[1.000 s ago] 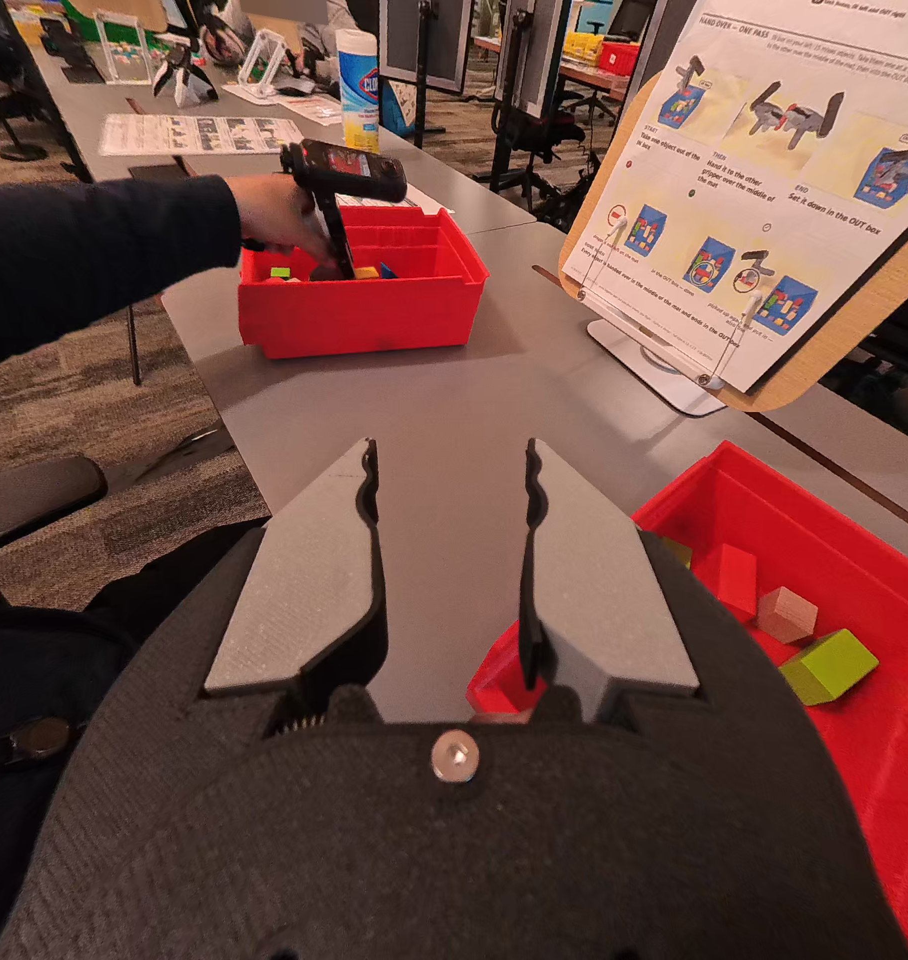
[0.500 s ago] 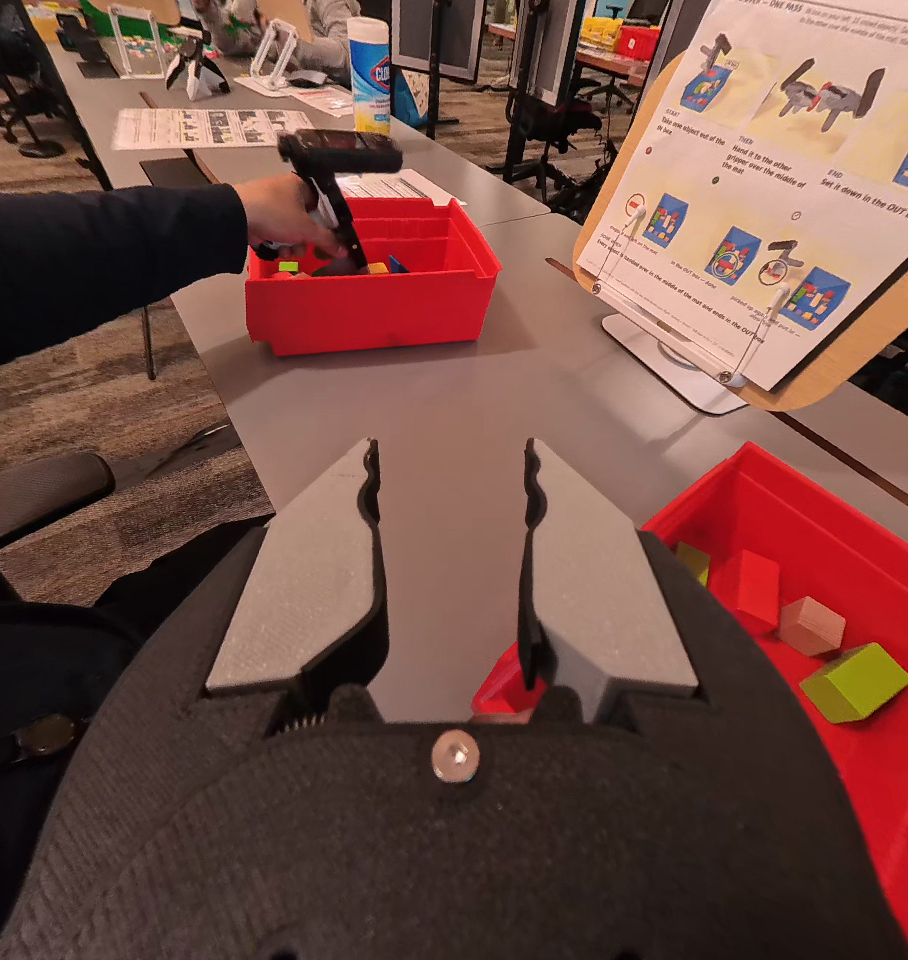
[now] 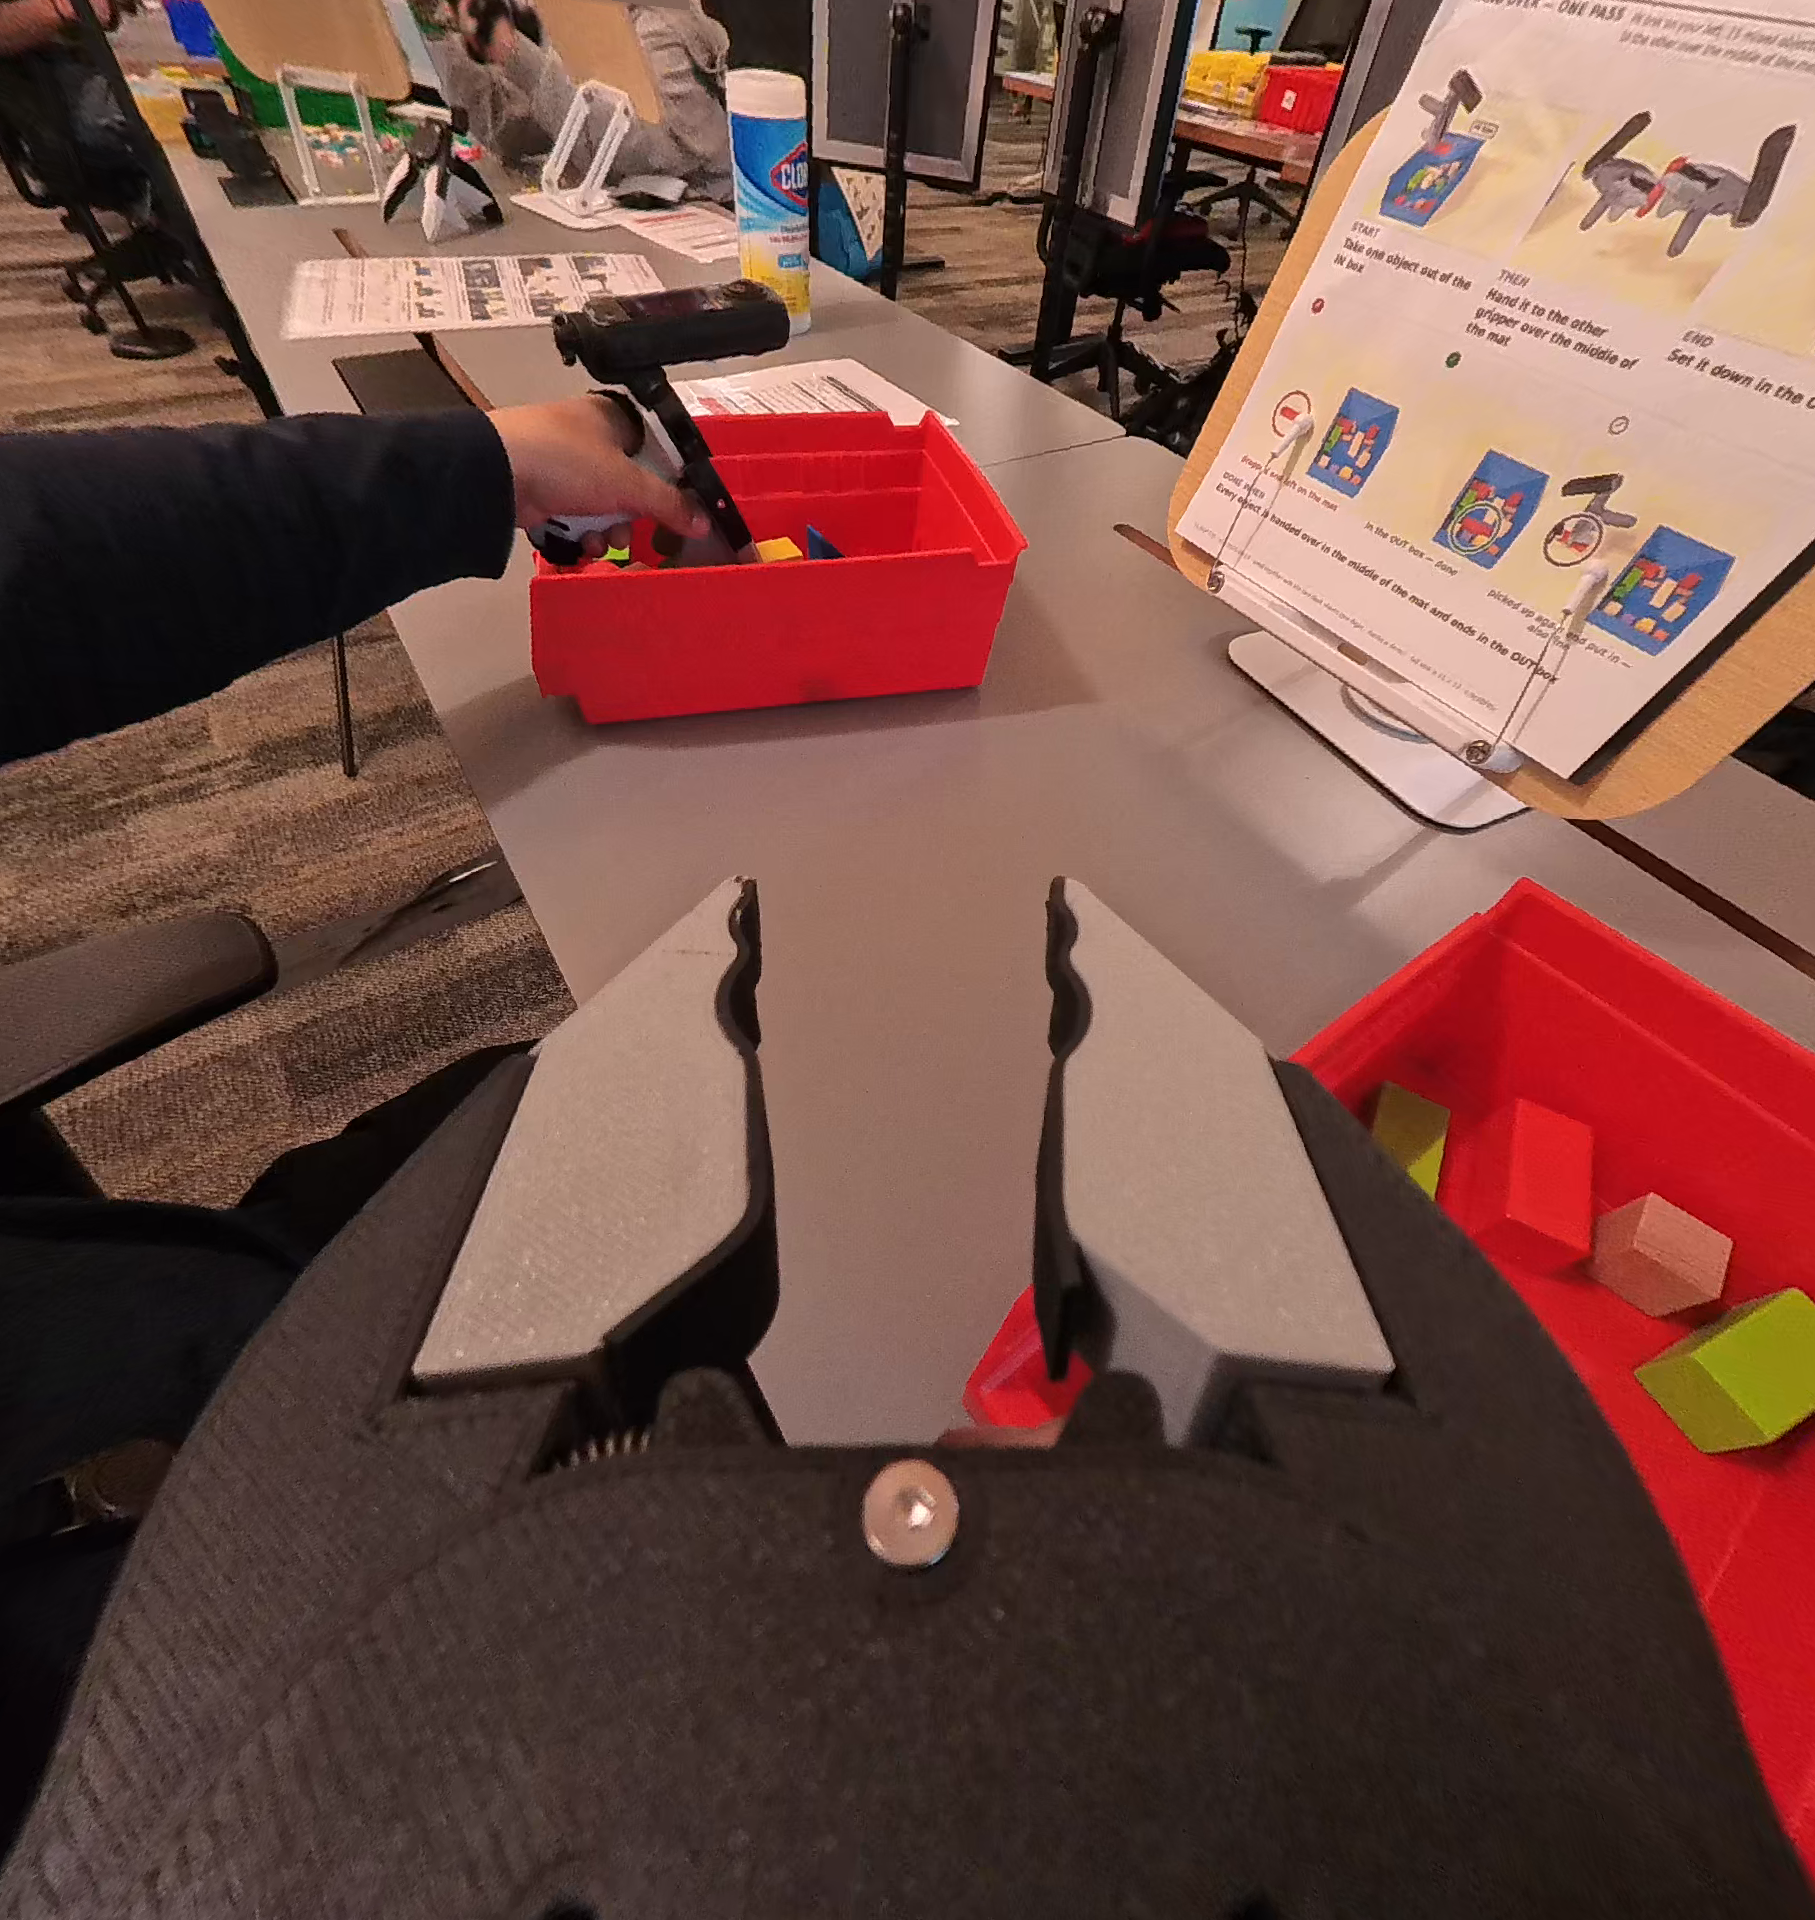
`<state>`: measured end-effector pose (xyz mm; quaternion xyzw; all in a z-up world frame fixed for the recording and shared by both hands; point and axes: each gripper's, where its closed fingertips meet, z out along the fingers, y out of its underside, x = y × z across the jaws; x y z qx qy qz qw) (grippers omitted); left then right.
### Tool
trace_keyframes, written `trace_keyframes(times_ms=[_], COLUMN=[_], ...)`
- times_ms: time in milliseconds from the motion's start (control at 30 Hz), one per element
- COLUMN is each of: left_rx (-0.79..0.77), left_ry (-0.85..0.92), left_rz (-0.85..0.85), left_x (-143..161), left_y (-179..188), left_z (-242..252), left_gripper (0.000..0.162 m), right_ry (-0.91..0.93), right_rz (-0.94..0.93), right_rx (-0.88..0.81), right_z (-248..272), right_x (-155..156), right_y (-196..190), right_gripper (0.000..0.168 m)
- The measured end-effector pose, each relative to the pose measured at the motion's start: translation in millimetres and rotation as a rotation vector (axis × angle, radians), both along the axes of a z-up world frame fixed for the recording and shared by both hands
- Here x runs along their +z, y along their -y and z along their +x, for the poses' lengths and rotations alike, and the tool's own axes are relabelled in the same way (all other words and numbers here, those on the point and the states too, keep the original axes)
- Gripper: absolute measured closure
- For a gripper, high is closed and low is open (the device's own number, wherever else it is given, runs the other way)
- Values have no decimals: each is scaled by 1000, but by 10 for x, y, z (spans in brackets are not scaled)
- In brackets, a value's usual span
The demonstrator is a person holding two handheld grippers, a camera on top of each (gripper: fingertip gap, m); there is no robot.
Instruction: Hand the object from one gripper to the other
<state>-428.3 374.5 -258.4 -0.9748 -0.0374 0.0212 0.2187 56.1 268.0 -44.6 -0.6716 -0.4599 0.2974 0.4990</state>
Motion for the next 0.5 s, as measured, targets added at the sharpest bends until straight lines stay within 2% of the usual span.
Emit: trace_keyframes(times_ms=[33,100,267,400,500], left_rx=[-22,-39,-122,-181,-287], left_ry=[1,-31,-251,-315,-245], left_rz=[-9,-22,30,218,424], left_x=[0,8,165,609,1077], left_y=[10,16,-17,-46,20], left_z=[21,6,-57,165,708], left_gripper=[128,129,129,129,129], right_ry=[-4,-10,-19,-28,-53], right_rz=[-1,-4,-18,-65,-89], right_rx=[0,1,1,23,35], right_z=[4,8,21,-37,-93], right_x=[6,14,-8,-93,-118], right_y=[3,3,-27,-85,-139], right_gripper=[115,115,116,116,116])
